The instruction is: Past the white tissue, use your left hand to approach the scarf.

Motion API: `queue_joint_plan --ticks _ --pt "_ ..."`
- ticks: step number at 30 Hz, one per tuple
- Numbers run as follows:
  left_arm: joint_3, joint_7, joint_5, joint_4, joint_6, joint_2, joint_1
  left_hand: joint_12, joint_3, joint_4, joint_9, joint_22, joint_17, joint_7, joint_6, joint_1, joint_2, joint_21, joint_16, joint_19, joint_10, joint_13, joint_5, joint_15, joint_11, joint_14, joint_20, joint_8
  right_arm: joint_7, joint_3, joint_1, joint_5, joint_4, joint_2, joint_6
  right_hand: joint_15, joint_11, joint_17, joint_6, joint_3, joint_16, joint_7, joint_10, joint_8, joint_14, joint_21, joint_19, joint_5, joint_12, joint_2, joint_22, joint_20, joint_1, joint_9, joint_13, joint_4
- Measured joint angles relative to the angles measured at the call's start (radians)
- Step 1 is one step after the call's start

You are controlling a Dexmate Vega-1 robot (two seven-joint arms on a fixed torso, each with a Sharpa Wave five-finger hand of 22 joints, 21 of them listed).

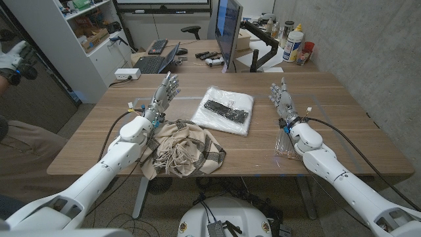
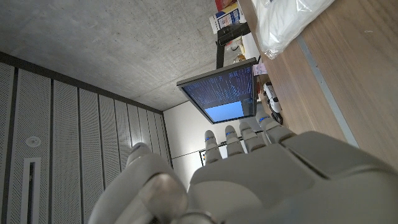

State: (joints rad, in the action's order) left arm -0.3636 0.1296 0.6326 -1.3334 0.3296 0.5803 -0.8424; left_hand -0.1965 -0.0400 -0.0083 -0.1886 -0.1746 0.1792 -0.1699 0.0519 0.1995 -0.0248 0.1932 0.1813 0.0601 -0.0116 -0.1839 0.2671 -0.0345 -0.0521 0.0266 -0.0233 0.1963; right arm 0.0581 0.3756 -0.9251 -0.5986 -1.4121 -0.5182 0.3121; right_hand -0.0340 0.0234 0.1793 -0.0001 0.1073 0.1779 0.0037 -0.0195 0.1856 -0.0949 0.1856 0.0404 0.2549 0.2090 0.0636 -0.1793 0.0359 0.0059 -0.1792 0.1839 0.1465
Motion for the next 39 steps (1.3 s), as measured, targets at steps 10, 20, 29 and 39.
queue_joint_plan --ticks 10,20,29,39 --pt "-0.002 -0.011 -0.029 -0.019 0.012 0.019 -0.008 0.000 0.000 0.000 0.000 0.000 0.000 0.000 0.000 0.000 0.000 0.000 0.000 0.000 0.000 0.000 0.000 -0.003 0.000 0.004 0.000 0.000 0.010 -0.001 -0.007 0.004 0.003 0.008 0.012 0.000 0.000 0.000 0.000 0.000 0.004 0.000 0.000 0.000 0.000 0.000 0.000 0.000 0.000 0.000 0.000 0.000 0.000 0.000 0.000 0.000" --pt "-0.005 -0.047 -0.081 -0.053 0.017 0.045 -0.022 0.000 0.000 0.000 0.000 0.000 0.000 0.000 0.000 0.005 0.005 0.000 0.000 0.000 0.000 0.000 0.000 0.000 0.000 0.007 0.000 0.000 0.014 -0.001 -0.006 0.006 0.023 0.020 0.026 0.000 0.000 0.000 0.000 0.000 0.004 0.000 0.000 0.000 0.000 0.000 0.004 0.000 0.000 0.000 0.000 -0.004 0.000 0.000 0.000 0.000" --pt "-0.009 -0.086 -0.131 -0.075 0.021 0.061 -0.029 0.000 0.000 0.000 0.000 0.000 0.000 0.000 0.000 0.005 0.005 0.000 0.000 0.000 0.000 0.000 0.000 0.004 0.000 0.011 0.000 0.000 0.013 -0.001 0.005 0.007 0.038 0.026 0.031 0.000 0.000 0.000 0.000 0.000 0.004 0.000 0.000 0.000 0.000 0.000 0.004 0.000 0.000 0.000 0.000 -0.004 0.000 0.000 0.000 0.000" --pt "0.006 -0.148 -0.190 -0.129 0.039 0.090 -0.065 0.000 -0.004 -0.004 0.000 0.000 0.000 -0.009 0.017 0.005 0.005 0.000 0.000 0.000 -0.004 0.000 0.000 0.003 -0.004 0.011 0.000 0.004 0.006 0.000 0.017 0.006 0.058 0.031 0.037 0.000 0.000 0.000 0.000 0.000 0.004 0.000 0.000 0.000 0.000 0.000 0.004 0.000 0.000 0.000 0.000 -0.004 0.000 0.000 0.000 0.000"
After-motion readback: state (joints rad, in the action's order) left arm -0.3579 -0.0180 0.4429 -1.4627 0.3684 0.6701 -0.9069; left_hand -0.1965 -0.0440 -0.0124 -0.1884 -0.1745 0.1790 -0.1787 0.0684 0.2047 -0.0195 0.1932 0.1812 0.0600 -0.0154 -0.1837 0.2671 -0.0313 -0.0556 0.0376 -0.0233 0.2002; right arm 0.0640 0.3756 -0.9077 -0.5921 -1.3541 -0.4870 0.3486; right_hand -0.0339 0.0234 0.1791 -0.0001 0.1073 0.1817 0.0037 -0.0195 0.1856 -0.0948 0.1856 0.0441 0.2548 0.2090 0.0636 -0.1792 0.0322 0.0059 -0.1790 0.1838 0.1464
